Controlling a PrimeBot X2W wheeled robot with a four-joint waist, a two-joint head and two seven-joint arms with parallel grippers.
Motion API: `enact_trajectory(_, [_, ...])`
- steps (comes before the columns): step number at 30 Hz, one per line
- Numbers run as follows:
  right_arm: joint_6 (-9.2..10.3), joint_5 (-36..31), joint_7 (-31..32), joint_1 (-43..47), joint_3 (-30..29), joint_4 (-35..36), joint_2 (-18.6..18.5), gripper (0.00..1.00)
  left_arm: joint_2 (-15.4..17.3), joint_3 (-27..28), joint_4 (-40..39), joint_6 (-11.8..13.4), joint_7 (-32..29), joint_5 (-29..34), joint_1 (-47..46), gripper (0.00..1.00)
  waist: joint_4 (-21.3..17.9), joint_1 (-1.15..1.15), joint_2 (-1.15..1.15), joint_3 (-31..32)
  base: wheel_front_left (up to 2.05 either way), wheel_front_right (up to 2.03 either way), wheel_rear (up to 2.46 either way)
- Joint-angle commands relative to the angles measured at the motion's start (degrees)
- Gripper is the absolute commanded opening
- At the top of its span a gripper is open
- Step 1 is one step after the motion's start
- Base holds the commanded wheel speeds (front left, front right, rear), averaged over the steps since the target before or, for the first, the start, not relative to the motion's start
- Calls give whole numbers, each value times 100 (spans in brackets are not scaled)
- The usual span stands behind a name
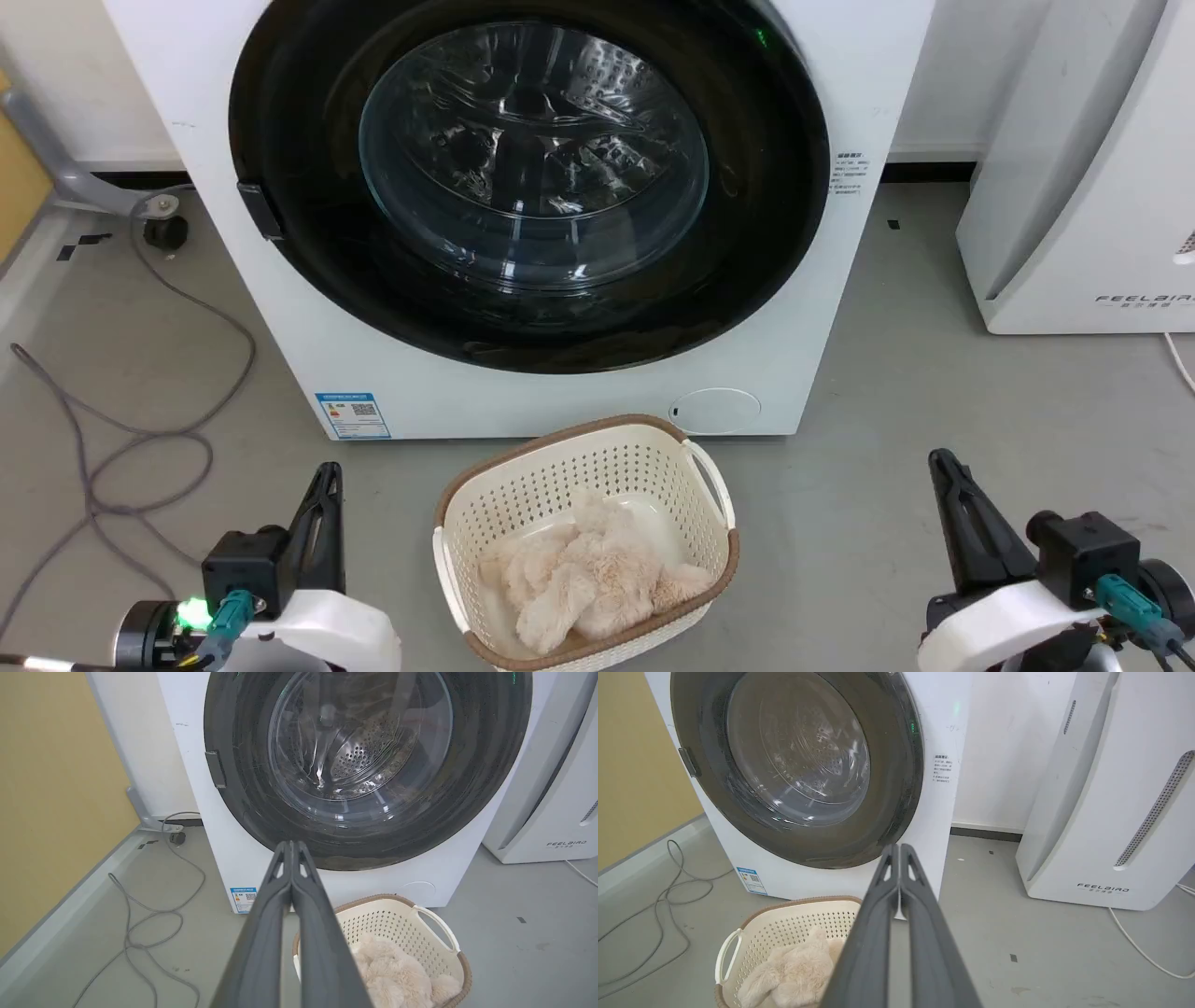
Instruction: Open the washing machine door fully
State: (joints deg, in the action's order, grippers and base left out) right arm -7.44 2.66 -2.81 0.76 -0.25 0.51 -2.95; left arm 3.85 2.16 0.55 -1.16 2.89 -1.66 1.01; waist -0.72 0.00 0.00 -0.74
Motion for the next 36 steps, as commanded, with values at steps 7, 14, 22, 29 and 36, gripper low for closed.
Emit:
enact_trajectory(7, [-4,-126,103,-66,12,-27,7,0,-56,-90,-36,53,-114,81,-86,0,25,0,0,25,0,0,0])
enact_trajectory(14, [-4,-191,186,-70,18,-38,7,0,-75,-148,-45,82,-195,121,-93,0,47,0,0,48,0,0,0])
enact_trajectory(22, [0,-176,227,-7,15,-31,0,100,-88,-175,-20,72,-243,105,-8,100,65,0,0,67,0,0,0])
enact_trajectory(29, [0,-112,177,-17,-16,-17,0,100,-88,-187,-18,98,-192,91,-17,100,66,0,0,61,0,0,0])
enact_trajectory(36, [0,174,96,-42,-62,42,1,100,-89,-212,-36,152,-111,67,-29,100,66,0,0,51,0,0,0])
